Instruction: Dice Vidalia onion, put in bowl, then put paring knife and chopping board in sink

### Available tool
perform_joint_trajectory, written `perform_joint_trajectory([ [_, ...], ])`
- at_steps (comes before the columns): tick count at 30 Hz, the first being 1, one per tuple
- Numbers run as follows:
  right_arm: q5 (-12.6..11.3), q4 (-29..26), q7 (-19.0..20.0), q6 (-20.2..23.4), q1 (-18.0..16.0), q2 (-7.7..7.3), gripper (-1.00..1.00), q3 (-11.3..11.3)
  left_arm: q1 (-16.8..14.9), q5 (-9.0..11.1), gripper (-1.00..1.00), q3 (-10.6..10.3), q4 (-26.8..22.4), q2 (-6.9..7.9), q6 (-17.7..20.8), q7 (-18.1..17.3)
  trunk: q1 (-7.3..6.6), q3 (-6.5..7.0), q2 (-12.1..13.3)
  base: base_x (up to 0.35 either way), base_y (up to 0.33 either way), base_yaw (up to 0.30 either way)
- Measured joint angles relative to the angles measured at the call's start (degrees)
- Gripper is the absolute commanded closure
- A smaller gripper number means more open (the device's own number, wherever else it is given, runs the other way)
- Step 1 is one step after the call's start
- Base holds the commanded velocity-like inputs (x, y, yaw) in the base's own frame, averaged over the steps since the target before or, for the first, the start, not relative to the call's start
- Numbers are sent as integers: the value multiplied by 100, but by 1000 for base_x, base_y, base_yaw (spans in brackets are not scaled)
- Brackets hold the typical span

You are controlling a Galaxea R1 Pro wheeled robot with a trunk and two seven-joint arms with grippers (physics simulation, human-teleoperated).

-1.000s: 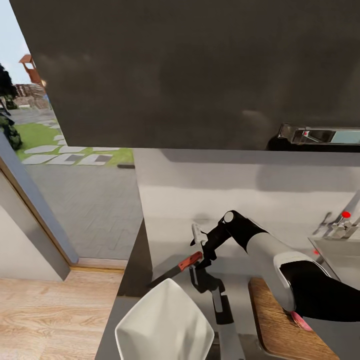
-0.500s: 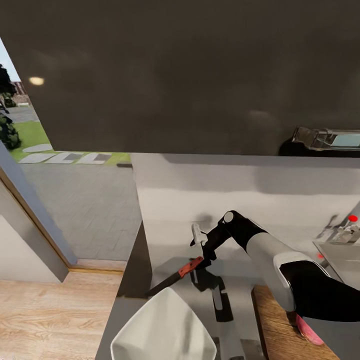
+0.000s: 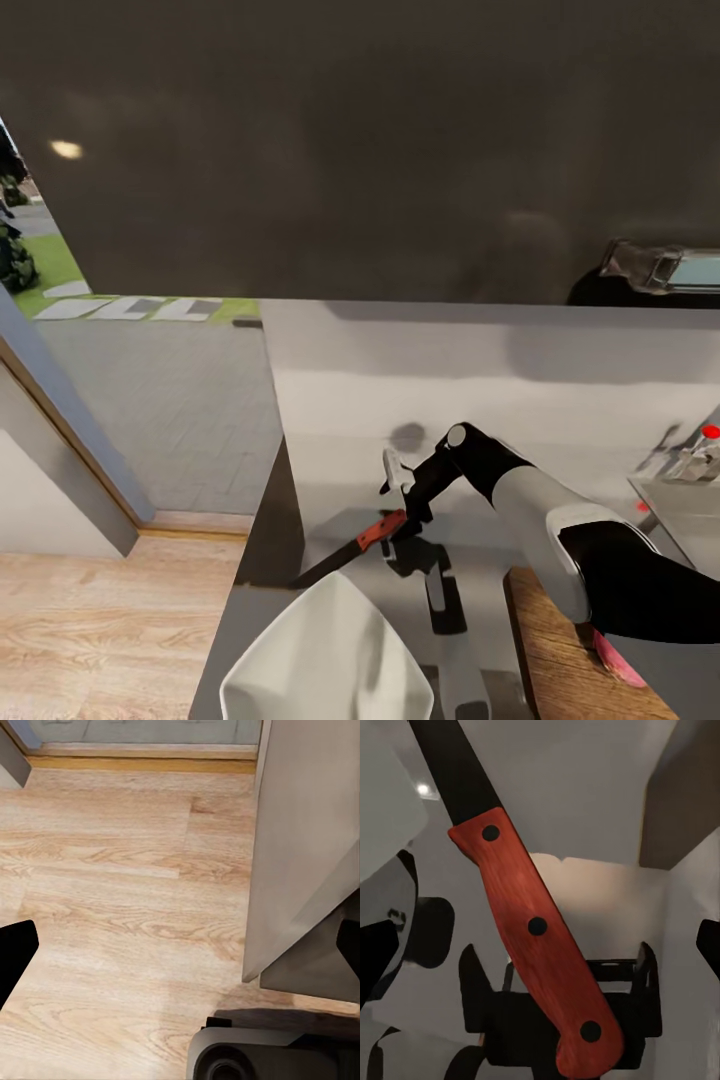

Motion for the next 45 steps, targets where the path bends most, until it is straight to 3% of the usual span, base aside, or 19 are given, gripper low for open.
perform_joint_trajectory([
  [45,12,-167,-44,-35,3,-2,-100,-51,1,0,-100,-1,0,-4,0,0,-2,-386,-5,0,12,0],
])
